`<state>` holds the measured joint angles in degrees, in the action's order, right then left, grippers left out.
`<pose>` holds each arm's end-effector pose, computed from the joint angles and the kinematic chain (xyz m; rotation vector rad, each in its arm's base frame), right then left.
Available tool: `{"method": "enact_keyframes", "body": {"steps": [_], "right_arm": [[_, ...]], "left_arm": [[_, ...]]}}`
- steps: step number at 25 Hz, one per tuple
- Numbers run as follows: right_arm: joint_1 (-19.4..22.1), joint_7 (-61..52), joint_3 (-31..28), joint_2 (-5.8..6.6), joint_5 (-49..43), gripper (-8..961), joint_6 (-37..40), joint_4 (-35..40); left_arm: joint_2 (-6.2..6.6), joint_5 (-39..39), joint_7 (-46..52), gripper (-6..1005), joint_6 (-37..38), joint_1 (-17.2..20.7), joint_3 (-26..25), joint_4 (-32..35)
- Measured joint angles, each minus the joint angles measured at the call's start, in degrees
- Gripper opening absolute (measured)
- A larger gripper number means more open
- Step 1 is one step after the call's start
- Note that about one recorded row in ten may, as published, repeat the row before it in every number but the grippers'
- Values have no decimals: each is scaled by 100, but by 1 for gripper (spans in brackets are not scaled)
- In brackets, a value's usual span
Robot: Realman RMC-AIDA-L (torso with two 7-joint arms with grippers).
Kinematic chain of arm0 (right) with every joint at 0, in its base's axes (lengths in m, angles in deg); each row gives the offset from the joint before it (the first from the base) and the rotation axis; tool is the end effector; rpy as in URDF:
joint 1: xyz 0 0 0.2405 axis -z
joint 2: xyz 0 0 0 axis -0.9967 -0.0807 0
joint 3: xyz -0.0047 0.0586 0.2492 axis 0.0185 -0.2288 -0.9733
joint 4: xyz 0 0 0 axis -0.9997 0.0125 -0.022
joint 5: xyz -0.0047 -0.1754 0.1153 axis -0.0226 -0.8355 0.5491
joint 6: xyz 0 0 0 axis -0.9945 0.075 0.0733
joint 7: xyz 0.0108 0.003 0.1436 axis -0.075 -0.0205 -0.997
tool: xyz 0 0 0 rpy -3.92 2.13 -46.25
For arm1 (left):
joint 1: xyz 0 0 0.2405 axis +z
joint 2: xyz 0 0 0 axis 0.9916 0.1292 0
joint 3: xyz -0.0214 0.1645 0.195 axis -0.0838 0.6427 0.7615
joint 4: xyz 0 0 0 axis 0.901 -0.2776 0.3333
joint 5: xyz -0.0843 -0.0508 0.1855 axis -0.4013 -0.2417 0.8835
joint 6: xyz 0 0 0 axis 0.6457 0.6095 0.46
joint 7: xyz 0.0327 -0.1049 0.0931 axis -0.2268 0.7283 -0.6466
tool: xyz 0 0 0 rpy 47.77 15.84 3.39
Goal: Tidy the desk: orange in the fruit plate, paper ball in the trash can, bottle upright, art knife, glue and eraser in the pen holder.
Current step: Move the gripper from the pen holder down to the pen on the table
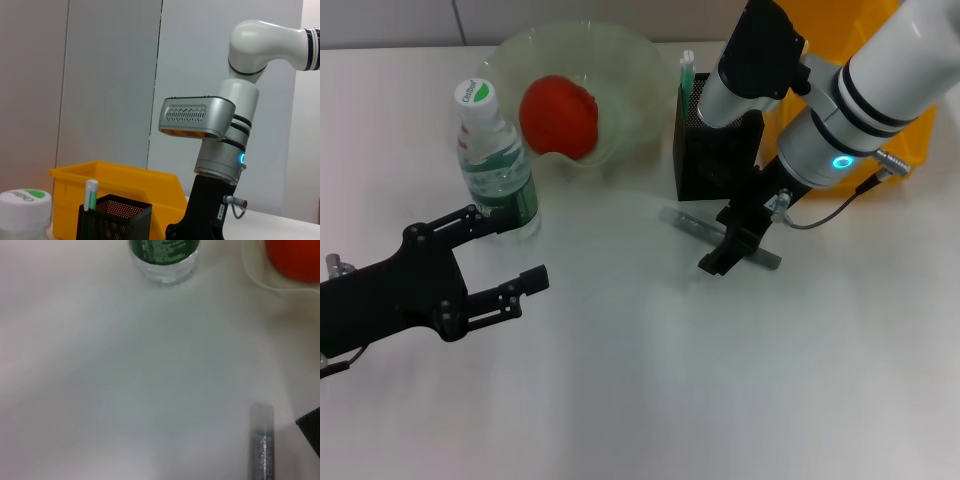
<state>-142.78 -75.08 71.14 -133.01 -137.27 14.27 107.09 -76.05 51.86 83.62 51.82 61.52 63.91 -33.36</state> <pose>0.1593 0.4016 -0.0753 -2.8724 0.5237 -0.5759 -0.3022 0.2571 0.0034 -2.5755 -0.3720 -0.9977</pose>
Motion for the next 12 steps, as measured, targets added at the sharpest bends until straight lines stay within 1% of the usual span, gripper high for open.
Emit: {"method": "enact_keyframes", "body": {"steps": [12], "right_arm": [[33, -1, 0, 4, 6, 746, -106, -42]], "left_arm": [[0, 1, -7, 769, 12, 15, 0, 0]]}}
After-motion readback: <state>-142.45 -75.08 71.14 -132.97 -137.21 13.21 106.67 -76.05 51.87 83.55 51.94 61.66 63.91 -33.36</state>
